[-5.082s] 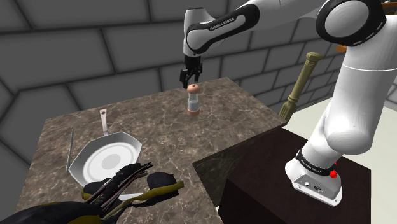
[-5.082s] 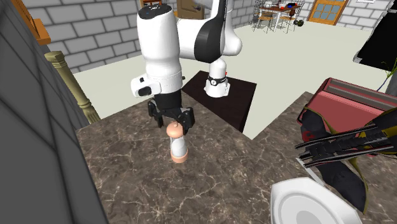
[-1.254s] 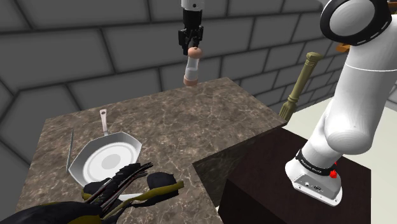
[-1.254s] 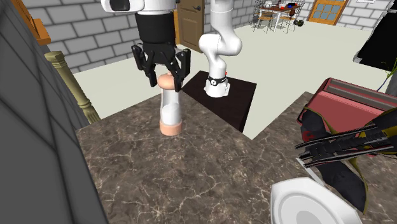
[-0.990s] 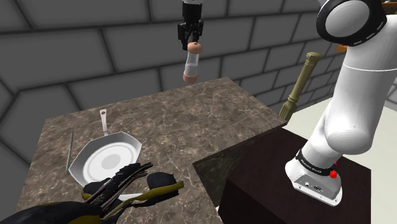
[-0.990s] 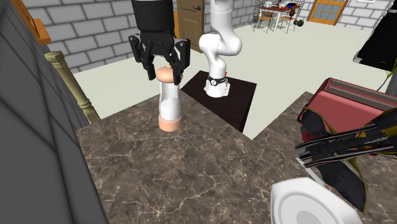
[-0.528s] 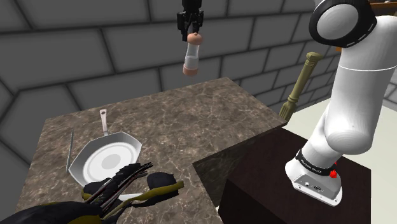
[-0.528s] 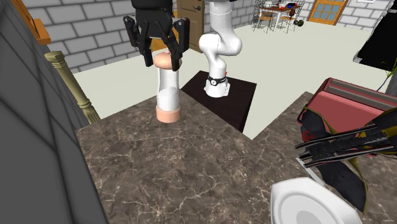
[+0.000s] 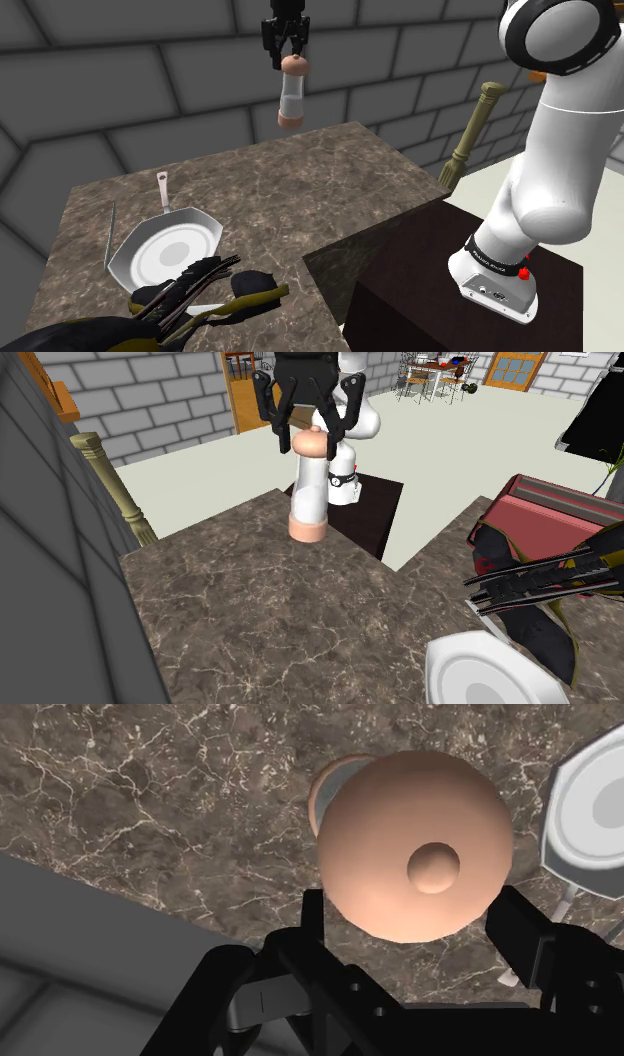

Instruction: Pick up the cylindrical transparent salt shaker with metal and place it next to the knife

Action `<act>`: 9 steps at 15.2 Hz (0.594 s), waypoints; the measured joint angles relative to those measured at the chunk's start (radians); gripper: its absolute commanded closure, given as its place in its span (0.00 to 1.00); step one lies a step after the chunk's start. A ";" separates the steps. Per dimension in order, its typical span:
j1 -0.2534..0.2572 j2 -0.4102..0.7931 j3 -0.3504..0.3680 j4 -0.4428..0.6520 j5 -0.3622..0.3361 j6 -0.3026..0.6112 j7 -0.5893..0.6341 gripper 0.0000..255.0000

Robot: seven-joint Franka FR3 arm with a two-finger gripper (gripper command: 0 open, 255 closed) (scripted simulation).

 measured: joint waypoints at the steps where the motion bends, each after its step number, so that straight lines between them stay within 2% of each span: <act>1: 0.014 -0.019 0.008 -0.028 -0.002 0.009 0.022 1.00; 9: 0.126 -0.039 0.077 -0.054 -0.025 0.016 0.199 1.00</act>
